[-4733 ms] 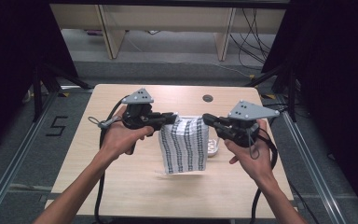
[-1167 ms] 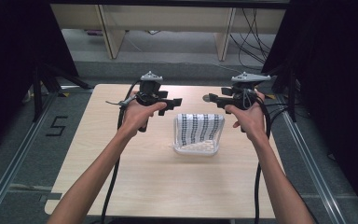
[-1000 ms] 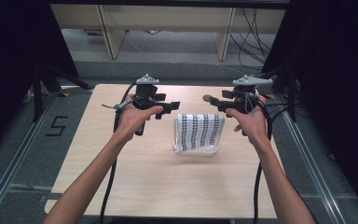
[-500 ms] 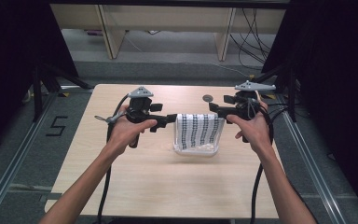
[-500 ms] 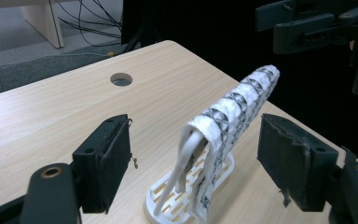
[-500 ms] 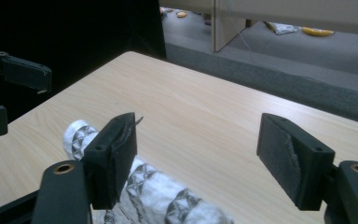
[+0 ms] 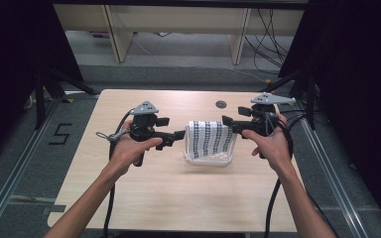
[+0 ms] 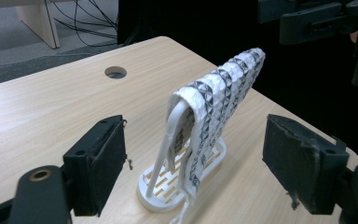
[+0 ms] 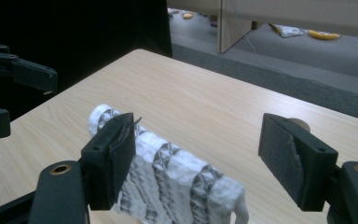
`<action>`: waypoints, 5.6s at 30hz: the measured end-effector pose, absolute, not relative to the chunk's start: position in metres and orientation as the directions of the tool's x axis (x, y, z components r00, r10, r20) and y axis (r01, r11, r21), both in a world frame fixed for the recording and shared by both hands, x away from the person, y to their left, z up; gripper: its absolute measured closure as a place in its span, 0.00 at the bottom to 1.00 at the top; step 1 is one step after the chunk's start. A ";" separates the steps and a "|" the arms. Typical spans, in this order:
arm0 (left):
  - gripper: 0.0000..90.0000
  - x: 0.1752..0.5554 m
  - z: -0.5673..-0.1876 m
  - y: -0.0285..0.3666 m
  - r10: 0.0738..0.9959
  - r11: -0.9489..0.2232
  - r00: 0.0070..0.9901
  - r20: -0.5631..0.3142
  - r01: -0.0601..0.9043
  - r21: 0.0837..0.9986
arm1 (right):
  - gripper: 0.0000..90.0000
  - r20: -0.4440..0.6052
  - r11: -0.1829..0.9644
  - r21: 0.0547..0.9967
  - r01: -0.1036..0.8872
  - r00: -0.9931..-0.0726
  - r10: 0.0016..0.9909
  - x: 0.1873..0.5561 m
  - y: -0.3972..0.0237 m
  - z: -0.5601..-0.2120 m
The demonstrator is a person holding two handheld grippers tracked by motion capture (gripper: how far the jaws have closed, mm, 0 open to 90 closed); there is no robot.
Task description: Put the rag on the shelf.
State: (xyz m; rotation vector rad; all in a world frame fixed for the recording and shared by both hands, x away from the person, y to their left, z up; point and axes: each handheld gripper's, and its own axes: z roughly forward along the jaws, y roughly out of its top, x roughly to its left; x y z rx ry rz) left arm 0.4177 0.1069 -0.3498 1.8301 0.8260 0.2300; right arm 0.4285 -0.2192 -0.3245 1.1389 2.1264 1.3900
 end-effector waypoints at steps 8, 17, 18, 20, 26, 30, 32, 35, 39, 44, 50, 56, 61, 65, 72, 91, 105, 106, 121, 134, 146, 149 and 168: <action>0.20 0.408 -0.356 0.111 0.628 -0.194 0.745 -0.224 0.428 0.883 | 0.31 0.109 0.203 0.891 0.406 -0.626 0.772 0.419 -0.223 -0.326; 0.18 0.393 -0.359 0.106 0.596 -0.211 0.777 -0.204 0.397 0.893 | 0.31 0.126 0.184 0.897 0.403 -0.630 0.766 0.406 -0.223 -0.330; 0.18 0.391 -0.359 0.106 0.596 -0.211 0.776 -0.205 0.398 0.893 | 0.31 0.127 0.185 0.898 0.400 -0.636 0.761 0.404 -0.223 -0.331; 0.17 0.388 -0.361 0.105 0.588 -0.206 0.783 -0.205 0.390 0.898 | 0.31 0.132 0.184 0.896 0.404 -0.639 0.758 0.402 -0.224 -0.333; 0.17 0.378 -0.366 0.106 0.570 -0.210 0.797 -0.199 0.376 0.903 | 0.31 0.149 0.169 0.898 0.406 -0.641 0.753 0.392 -0.224 -0.339; 0.17 0.372 -0.369 0.106 0.573 -0.217 0.797 -0.190 0.371 0.903 | 0.31 0.147 0.169 0.901 0.399 -0.648 0.748 0.387 -0.224 -0.343; 0.17 0.369 -0.371 0.107 0.568 -0.216 0.800 -0.192 0.371 0.903 | 0.31 0.146 0.170 0.903 0.394 -0.656 0.741 0.384 -0.224 -0.345; 0.17 0.363 -0.375 0.110 0.569 -0.222 0.801 -0.187 0.368 0.903 | 0.31 0.155 0.165 0.904 0.395 -0.660 0.735 0.378 -0.223 -0.347; 0.17 0.357 -0.380 0.114 0.567 -0.204 0.800 -0.196 0.366 0.908 | 0.30 0.159 0.145 0.913 0.381 -0.660 0.734 0.373 -0.222 -0.351; 0.17 0.353 -0.383 0.118 0.577 -0.218 0.799 -0.169 0.350 0.911 | 0.30 0.150 0.161 0.911 0.380 -0.669 0.728 0.372 -0.220 -0.355; 0.17 0.351 -0.389 0.121 0.593 -0.240 0.792 -0.146 0.347 0.907 | 0.30 0.181 0.147 0.901 0.407 -0.662 0.727 0.368 -0.222 -0.360; 0.17 0.350 -0.397 0.117 0.584 -0.262 0.798 -0.148 0.358 0.896 | 0.30 0.179 0.153 0.901 0.405 -0.669 0.721 0.365 -0.224 -0.365; 0.17 0.349 -0.400 0.116 0.584 -0.277 0.800 -0.138 0.355 0.893 | 0.30 0.187 0.154 0.893 0.424 -0.658 0.729 0.363 -0.225 -0.367; 0.17 0.348 -0.403 0.117 0.587 -0.274 0.797 -0.145 0.364 0.890 | 0.30 0.195 0.147 0.893 0.425 -0.659 0.726 0.361 -0.225 -0.367; 0.17 0.345 -0.404 0.119 0.582 -0.284 0.801 -0.141 0.363 0.888 | 0.30 0.164 0.161 0.901 0.402 -0.662 0.732 0.358 -0.226 -0.368; 0.17 0.326 -0.424 0.124 0.566 -0.310 0.812 -0.146 0.373 0.875 | 0.28 0.145 0.215 0.878 0.427 -0.666 0.732 0.345 -0.213 -0.382; 0.17 0.312 -0.445 0.131 0.577 -0.341 0.806 -0.133 0.386 0.857 | 0.28 0.137 0.283 0.846 0.451 -0.698 0.703 0.334 -0.195 -0.412; 0.17 0.312 -0.445 0.132 0.578 -0.347 0.806 -0.127 0.383 0.856 | 0.28 0.098 0.308 0.857 0.412 -0.718 0.689 0.336 -0.197 -0.416; 0.17 0.288 -0.469 0.148 0.547 -0.363 0.829 -0.120 0.364 0.858 | 0.24 0.144 0.318 0.823 0.470 -0.715 0.684 0.312 -0.201 -0.444; 0.17 0.270 -0.496 0.154 0.540 -0.430 0.836 -0.095 0.371 0.823 | 0.23 0.120 0.384 0.788 0.482 -0.731 0.672 0.296 -0.212 -0.472; 0.17 0.268 -0.501 0.157 0.583 -0.415 0.806 -0.098 0.399 0.818 | 0.22 0.113 0.389 0.777 0.496 -0.717 0.688 0.283 -0.221 -0.479; 0.17 0.269 -0.501 0.158 0.586 -0.417 0.805 -0.096 0.401 0.816 | 0.22 0.106 0.398 0.773 0.494 -0.719 0.687 0.284 -0.222 -0.481; 0.17 0.273 -0.504 0.162 0.600 -0.407 0.794 -0.101 0.412 0.815 | 0.23 0.111 0.399 0.768 0.501 -0.718 0.687 0.285 -0.223 -0.483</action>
